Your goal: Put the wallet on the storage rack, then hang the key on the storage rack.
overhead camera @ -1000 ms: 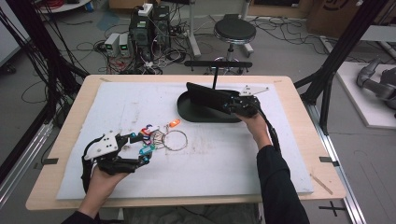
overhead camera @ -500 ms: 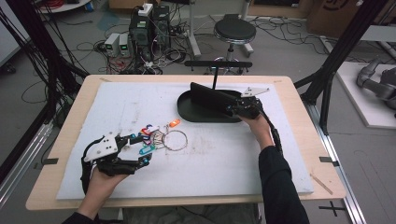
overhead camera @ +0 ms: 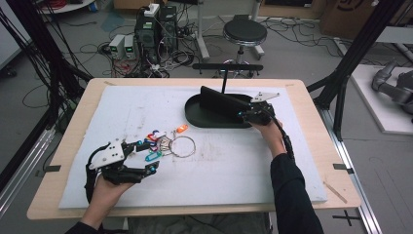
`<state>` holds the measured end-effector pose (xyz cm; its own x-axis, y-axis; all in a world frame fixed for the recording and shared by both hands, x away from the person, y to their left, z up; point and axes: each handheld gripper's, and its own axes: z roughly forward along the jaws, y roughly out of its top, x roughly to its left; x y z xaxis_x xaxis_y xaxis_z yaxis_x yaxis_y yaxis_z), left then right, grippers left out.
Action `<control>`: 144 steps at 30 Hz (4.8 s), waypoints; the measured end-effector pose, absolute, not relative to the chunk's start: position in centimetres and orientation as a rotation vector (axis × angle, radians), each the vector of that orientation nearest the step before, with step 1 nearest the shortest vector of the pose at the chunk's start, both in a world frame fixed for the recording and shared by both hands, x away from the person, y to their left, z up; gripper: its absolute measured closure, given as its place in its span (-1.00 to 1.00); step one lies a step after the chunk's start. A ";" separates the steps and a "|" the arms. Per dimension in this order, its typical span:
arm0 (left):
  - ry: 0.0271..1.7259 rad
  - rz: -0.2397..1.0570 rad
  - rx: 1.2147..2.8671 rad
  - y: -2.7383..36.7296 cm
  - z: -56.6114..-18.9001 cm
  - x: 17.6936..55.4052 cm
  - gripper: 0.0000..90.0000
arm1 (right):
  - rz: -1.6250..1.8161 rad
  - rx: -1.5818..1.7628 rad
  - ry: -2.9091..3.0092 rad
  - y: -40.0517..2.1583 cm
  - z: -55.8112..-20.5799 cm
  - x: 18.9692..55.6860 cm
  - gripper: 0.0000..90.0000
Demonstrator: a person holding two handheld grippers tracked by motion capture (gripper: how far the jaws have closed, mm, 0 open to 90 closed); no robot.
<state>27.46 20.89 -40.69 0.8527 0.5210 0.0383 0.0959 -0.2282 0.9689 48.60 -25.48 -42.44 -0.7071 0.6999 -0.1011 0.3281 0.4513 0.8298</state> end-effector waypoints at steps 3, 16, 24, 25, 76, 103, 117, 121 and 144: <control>0.472 0.421 1.777 20.9 -40.7 27.5 -0.35 | 1.169 0.873 2.249 -25.8 -42.2 48.5 0.32; 0.479 0.424 1.781 20.9 -40.8 28.0 -0.35 | 1.248 0.914 2.142 -28.3 -39.7 46.5 -0.08; 0.480 0.435 1.797 20.9 -40.9 28.5 -0.35 | 1.306 0.894 2.108 -30.8 -38.1 43.5 -0.16; 0.484 0.436 1.797 20.9 -40.9 28.5 -0.35 | 1.312 0.895 2.105 -31.1 -38.0 43.0 -0.18; 0.609 0.497 1.759 21.4 -41.2 31.2 -0.40 | 1.384 0.988 2.003 -35.8 -40.4 33.7 -0.43; 0.489 0.403 1.919 17.0 -42.1 32.4 0.13 | 1.370 0.984 2.022 -35.4 -40.8 34.0 -0.44; 0.435 0.352 2.078 14.5 -43.6 34.2 0.47 | 1.373 1.002 2.037 -35.3 -41.0 34.1 -0.44; 0.427 0.348 2.134 13.8 -44.1 34.6 0.48 | 1.378 1.002 2.043 -35.4 -41.0 34.2 -0.44; 0.373 0.341 2.247 12.5 -45.1 35.4 0.65 | 1.383 0.995 2.059 -35.2 -41.1 34.3 -0.44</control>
<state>35.38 12.53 -45.11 0.9196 0.3740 0.1202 0.1540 -0.6247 0.7655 34.31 -35.22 -41.08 -0.6294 0.7769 0.0161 0.3087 0.2310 0.9227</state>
